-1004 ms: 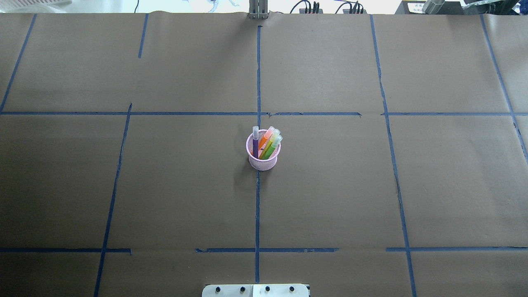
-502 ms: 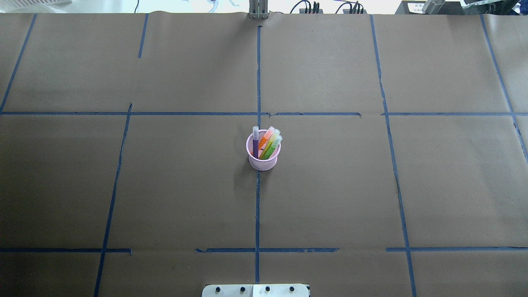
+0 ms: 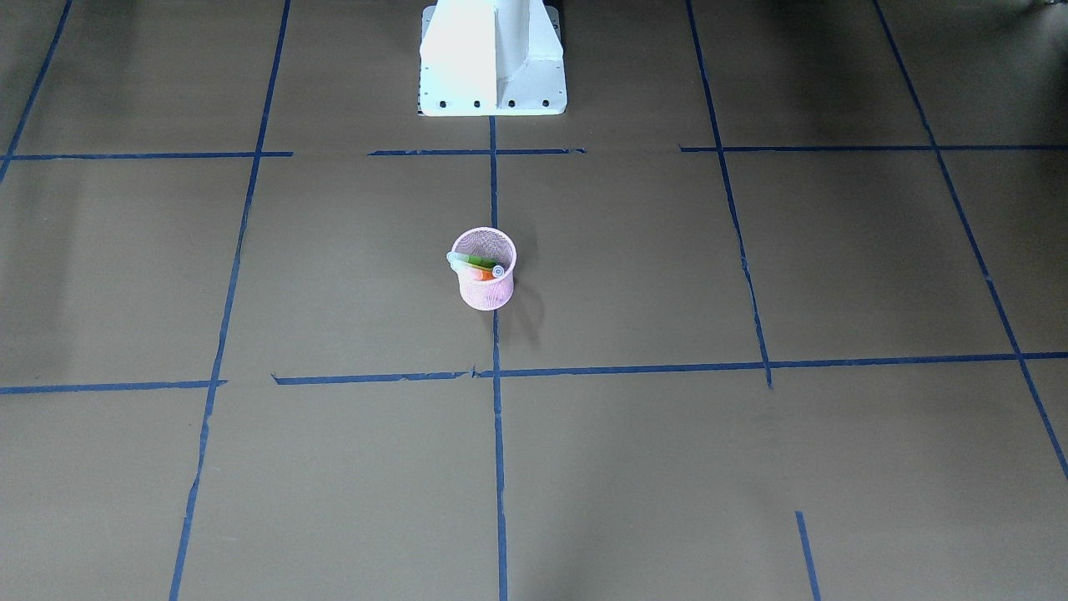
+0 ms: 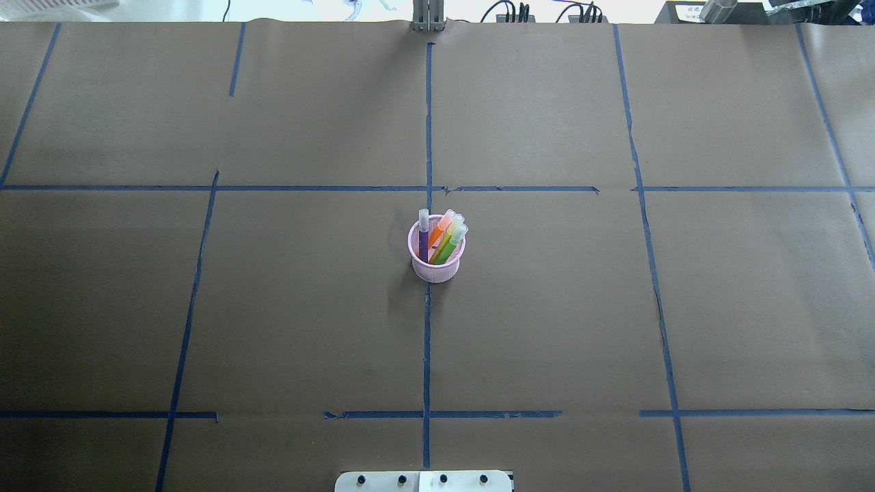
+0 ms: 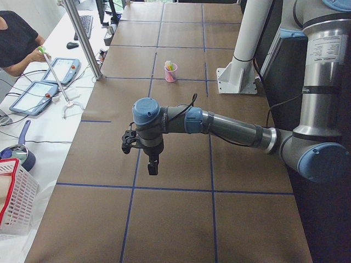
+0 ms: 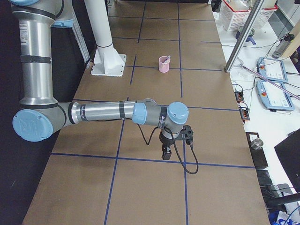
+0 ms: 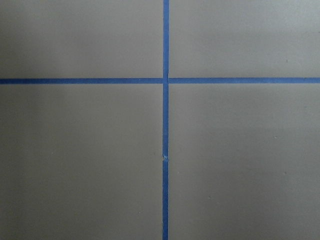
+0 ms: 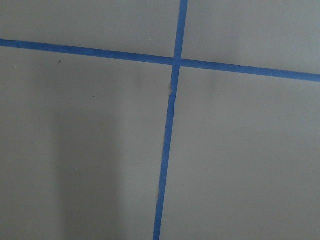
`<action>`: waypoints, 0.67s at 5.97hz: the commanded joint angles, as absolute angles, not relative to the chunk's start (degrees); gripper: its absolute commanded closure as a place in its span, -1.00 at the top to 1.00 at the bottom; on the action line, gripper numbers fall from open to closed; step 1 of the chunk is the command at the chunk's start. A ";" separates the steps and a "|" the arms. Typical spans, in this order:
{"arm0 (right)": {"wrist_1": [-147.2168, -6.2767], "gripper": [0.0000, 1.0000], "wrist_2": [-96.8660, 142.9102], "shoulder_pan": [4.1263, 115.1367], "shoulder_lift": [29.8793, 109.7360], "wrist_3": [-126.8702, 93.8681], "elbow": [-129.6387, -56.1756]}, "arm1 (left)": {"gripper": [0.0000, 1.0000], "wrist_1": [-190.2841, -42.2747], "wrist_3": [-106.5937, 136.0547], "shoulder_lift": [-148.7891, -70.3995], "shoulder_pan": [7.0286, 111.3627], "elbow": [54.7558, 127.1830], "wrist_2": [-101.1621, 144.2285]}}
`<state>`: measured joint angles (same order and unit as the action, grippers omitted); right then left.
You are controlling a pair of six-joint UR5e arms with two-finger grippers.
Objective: Collect pens into pen holder
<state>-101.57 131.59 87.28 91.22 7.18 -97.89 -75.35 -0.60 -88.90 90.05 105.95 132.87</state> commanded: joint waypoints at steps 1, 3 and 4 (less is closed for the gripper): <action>-101.60 1.00 132.01 87.28 90.62 6.60 -99.83 | 1.00 -75.24 -0.96 -88.51 90.00 105.22 132.54; -101.60 1.00 131.92 87.28 90.35 6.33 -99.84 | 1.00 -79.07 -0.27 -82.45 90.00 105.30 133.32; -101.95 1.00 132.01 87.28 91.05 6.33 -99.67 | 1.00 -79.19 -0.26 -82.44 89.91 104.94 136.29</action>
<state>-101.70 131.96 87.28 90.60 6.36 -99.72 -78.39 -0.44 -82.97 89.96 105.25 134.10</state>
